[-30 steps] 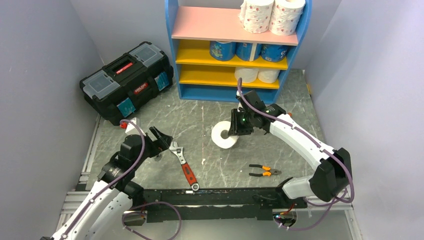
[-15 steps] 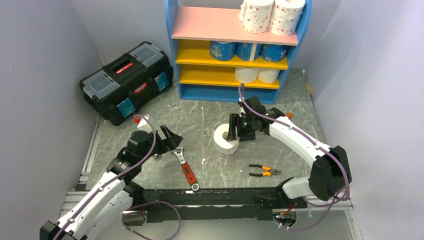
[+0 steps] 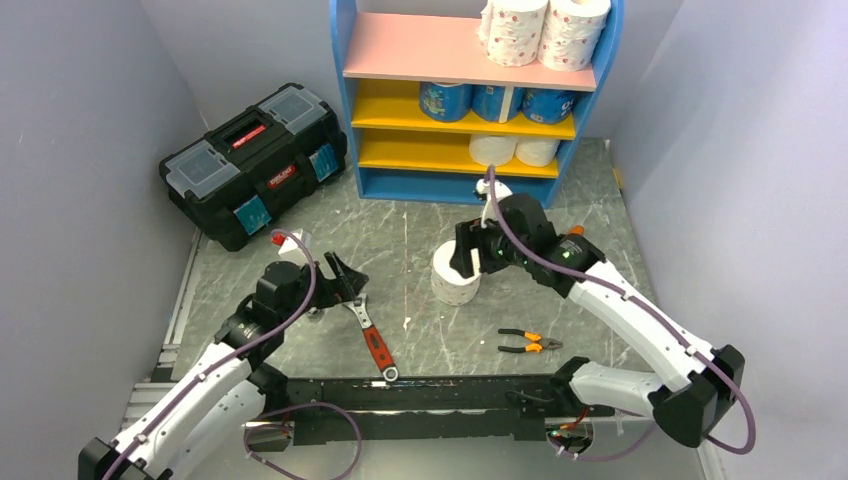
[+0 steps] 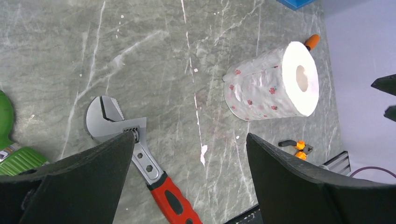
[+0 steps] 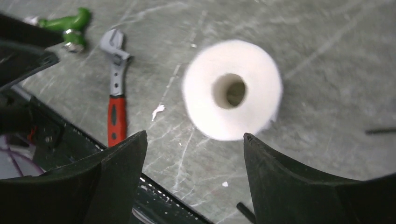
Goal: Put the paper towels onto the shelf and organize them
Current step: Place the paper towel at the center of the board, then pick up the paper towel from the center of the board.
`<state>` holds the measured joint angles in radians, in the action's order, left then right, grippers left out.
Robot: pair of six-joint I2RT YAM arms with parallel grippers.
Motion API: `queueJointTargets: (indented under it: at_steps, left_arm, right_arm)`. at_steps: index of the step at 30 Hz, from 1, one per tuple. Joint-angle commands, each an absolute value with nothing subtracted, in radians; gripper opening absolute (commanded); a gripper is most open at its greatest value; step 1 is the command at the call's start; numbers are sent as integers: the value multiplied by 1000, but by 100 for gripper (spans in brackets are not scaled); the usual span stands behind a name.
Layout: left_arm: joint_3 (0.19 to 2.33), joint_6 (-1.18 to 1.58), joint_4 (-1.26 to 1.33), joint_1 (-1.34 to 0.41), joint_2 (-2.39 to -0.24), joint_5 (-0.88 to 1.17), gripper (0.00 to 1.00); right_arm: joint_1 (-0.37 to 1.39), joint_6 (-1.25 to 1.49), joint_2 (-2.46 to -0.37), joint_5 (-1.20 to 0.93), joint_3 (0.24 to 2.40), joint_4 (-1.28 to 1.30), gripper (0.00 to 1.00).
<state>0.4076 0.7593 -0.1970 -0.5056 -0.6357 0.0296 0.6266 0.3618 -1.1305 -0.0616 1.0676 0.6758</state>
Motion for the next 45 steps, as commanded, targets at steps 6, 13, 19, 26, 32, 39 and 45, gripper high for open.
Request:
queueJointTargets:
  at_steps: [6,13,19,26,32,39,45]
  left_arm:
    - [433,727,-238,-510,-559,17,96]
    - [437,721,-264,-511,-540,17,96]
    - [434,723,-269,-510,-536,16,96]
    - [425,729,-271,-510,-539,21,96]
    - [423,728,-273,-510,-541,18,96]
    - [422,726,-273,-510,-549,23,96]
    - [422,725,-281,-510,-545,23,96]
  right_arm:
    - [748,-4,-1247,-67,1119,601,75]
    - [749,-92,-1333,-86,1133,592,68]
    - [748,-99,-1386,-86,1130,570,66]
    - [750,-102,-1418,-51,1119,548,61]
    - [754,-110,-1448,-54,1116,554,61]
    - [755,-106,-1476,-40,1114,564,51]
    - [755,-107,-1466,-50,1121,580,23]
